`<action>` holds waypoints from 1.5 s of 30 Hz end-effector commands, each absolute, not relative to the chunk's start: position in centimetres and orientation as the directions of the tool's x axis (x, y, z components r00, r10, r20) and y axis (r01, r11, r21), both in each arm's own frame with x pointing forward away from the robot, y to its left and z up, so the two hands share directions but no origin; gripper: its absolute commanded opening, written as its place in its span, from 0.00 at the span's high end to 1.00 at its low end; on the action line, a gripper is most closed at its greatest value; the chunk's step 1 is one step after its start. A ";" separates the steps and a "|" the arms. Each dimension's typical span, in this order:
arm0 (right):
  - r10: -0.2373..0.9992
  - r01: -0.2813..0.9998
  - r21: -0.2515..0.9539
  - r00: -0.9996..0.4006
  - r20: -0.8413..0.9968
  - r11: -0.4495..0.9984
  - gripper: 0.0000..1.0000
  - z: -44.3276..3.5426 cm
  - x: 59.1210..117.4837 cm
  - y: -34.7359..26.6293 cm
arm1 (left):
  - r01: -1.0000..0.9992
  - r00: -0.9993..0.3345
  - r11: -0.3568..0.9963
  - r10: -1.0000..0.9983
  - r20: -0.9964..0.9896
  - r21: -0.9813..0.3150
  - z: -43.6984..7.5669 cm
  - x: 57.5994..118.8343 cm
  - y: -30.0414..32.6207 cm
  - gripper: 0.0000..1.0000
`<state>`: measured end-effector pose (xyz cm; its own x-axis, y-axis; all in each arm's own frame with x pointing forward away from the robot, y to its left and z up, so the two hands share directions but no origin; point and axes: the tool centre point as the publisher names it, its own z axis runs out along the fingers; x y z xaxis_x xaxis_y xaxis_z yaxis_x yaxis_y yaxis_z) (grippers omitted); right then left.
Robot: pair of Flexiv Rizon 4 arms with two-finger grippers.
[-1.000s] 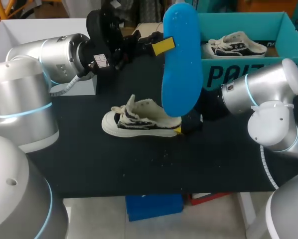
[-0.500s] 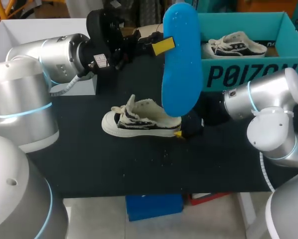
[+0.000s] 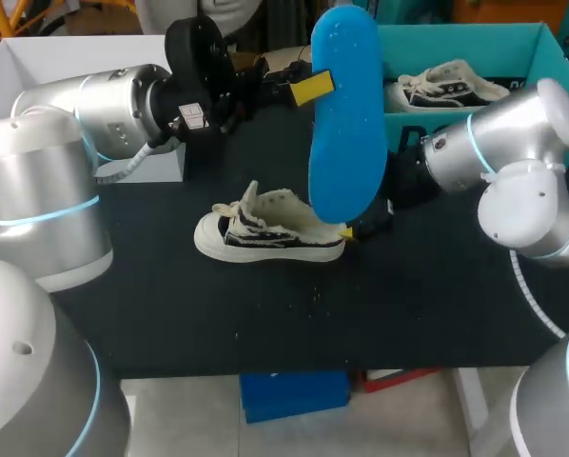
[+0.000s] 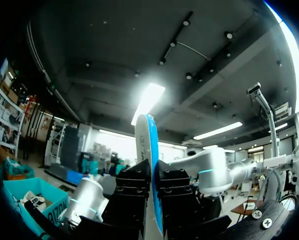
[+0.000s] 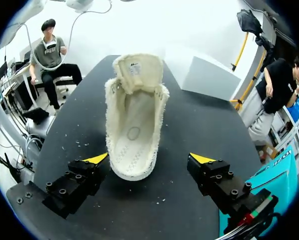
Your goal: Take the shoe out of the shoebox, open the shoe tongue, remove and reinsert the insole, then place the shoe into the shoebox
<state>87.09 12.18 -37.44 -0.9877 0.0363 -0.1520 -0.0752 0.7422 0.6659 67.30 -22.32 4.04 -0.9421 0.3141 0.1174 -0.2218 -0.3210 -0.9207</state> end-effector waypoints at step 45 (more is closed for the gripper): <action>-0.079 -0.079 -0.018 -0.997 0.022 0.997 0.10 -38.5 89.1 22.5 | -0.220 -0.942 -0.322 0.315 0.116 -0.921 3.9 67.3 -22.3 1.00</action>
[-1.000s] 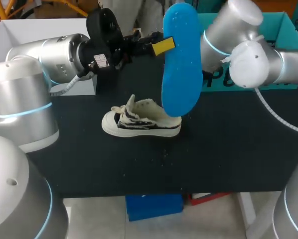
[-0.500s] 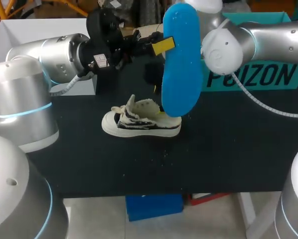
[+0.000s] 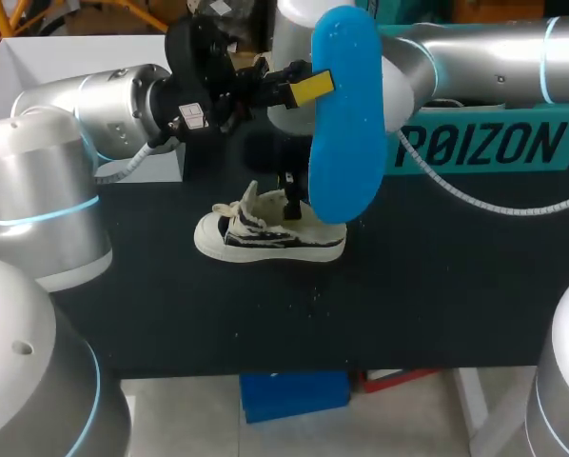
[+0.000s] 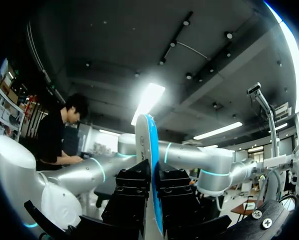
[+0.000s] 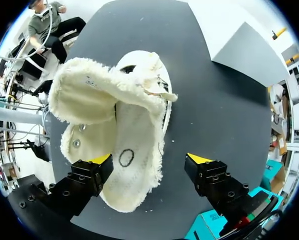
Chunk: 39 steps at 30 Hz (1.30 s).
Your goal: Take the shoe out of the shoebox, open the shoe tongue, remove and reinsert the insole, then place the shoe into the shoebox
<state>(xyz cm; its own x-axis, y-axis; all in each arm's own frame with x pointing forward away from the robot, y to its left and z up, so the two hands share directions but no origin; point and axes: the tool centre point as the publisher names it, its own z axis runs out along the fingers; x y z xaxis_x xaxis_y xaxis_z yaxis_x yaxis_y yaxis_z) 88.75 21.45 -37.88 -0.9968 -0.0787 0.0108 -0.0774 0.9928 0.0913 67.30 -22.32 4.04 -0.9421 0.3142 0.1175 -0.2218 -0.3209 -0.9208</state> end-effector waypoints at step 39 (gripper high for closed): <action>-0.033 -0.031 0.035 -0.998 0.061 0.999 1.00 -41.2 88.4 22.7 | -0.220 -0.942 -0.322 0.315 0.116 -0.921 3.9 67.3 -22.3 1.00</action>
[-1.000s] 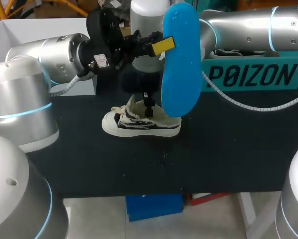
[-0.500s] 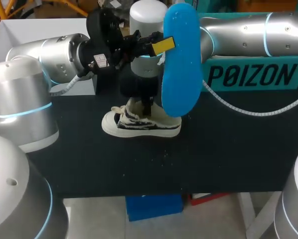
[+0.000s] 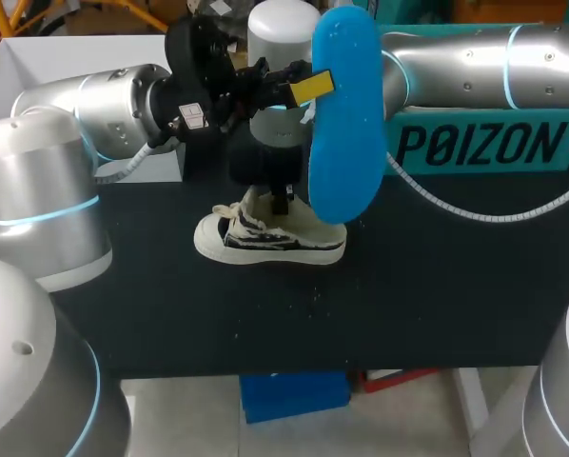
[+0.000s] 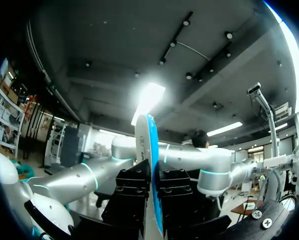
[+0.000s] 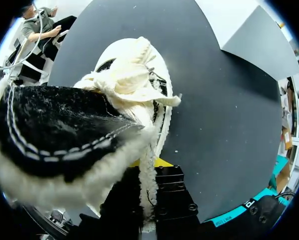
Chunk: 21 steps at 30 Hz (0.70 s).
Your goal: Take the shoe out of the shoebox, open the shoe tongue, remove and reinsert the insole, then place the shoe into the shoebox
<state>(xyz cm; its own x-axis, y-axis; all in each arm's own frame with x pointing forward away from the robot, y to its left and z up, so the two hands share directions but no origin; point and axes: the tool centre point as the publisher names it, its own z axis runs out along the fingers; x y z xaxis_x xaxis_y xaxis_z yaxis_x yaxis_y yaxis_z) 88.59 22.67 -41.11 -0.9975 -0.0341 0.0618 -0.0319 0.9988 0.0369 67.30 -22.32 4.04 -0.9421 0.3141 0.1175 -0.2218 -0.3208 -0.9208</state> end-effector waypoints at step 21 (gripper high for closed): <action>0.863 0.866 0.001 -0.498 -0.085 0.499 1.00 -28.1 91.3 16.1 | -0.220 -0.942 -0.322 0.315 0.116 -0.921 3.9 67.3 -22.3 1.00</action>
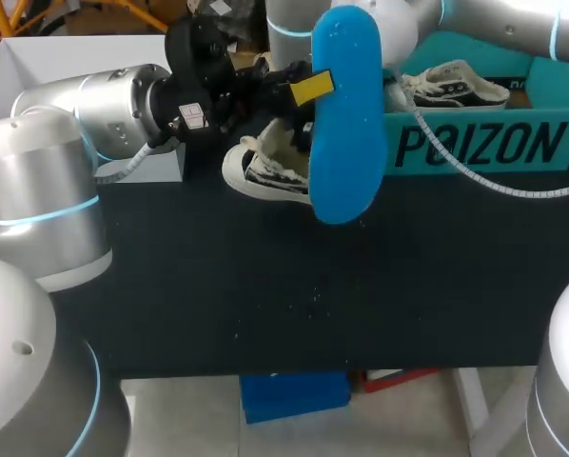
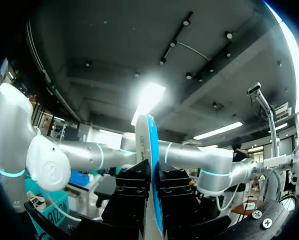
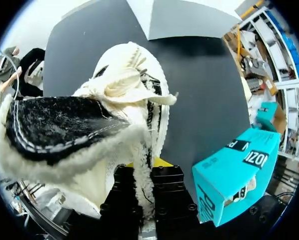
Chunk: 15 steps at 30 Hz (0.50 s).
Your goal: Take the shoe out of the shoebox, open the shoe tongue, remove and reinsert the insole, then place the shoe into the shoebox
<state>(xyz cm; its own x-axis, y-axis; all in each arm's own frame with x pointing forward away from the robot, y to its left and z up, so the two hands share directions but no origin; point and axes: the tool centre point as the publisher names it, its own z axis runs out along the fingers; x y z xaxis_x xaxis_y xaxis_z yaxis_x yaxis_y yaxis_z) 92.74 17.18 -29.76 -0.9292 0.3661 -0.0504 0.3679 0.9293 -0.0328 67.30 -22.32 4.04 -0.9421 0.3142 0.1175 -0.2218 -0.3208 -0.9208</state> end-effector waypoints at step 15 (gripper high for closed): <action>0.995 0.996 0.080 0.046 -0.093 -0.038 1.00 -30.2 90.5 16.5 | -0.220 -0.942 -0.322 0.315 0.116 -0.921 3.9 67.3 -22.3 1.00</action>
<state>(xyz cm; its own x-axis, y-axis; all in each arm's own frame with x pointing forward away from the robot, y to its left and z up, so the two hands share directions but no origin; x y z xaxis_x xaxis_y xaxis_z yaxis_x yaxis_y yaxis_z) 90.29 16.44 -29.93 -0.6181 0.7804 -0.0945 0.7830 0.6219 0.0149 67.30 -22.32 4.04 -0.9421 0.3141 0.1175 -0.2218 -0.3209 -0.9208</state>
